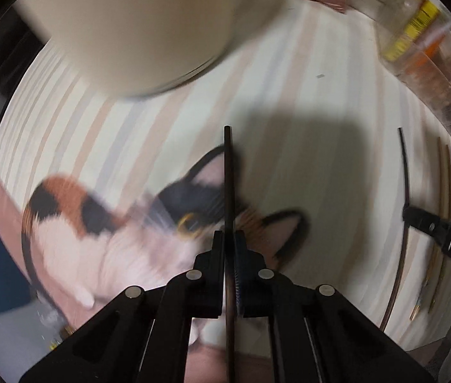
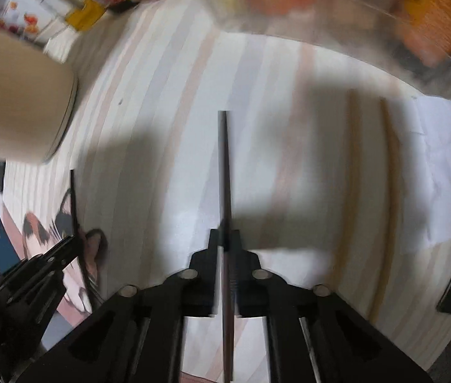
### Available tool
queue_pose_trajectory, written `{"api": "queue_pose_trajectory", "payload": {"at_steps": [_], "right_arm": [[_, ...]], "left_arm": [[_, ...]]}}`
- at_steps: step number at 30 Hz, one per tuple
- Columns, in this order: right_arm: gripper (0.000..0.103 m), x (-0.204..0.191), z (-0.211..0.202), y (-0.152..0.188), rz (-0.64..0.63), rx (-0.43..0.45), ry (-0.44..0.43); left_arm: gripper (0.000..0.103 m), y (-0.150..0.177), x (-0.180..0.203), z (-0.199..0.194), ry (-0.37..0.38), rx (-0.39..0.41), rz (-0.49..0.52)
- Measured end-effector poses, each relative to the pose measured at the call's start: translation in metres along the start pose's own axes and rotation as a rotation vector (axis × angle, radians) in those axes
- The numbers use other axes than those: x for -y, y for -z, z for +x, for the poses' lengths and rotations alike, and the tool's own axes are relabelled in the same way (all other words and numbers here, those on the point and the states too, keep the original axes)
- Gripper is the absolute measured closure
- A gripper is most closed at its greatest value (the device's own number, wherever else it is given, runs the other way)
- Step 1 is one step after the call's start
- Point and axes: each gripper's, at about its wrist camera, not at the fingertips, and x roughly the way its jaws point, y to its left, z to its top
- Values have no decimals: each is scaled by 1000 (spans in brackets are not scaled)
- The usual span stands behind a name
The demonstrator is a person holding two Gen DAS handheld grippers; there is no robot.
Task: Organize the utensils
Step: 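Lift both dark brown chopsticks off the counter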
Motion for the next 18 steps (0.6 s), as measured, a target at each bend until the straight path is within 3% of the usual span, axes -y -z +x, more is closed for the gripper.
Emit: {"api": "queue_pose_trajectory", "payload": {"at_steps": [8, 18], "right_arm": [[98, -43, 1, 27, -214, -79, 20], [98, -52, 3, 8, -214, -137, 34]], "left_arm": [[100, 8, -22, -4, 19, 0, -53], [97, 11, -14, -1, -1, -4, -31]]}}
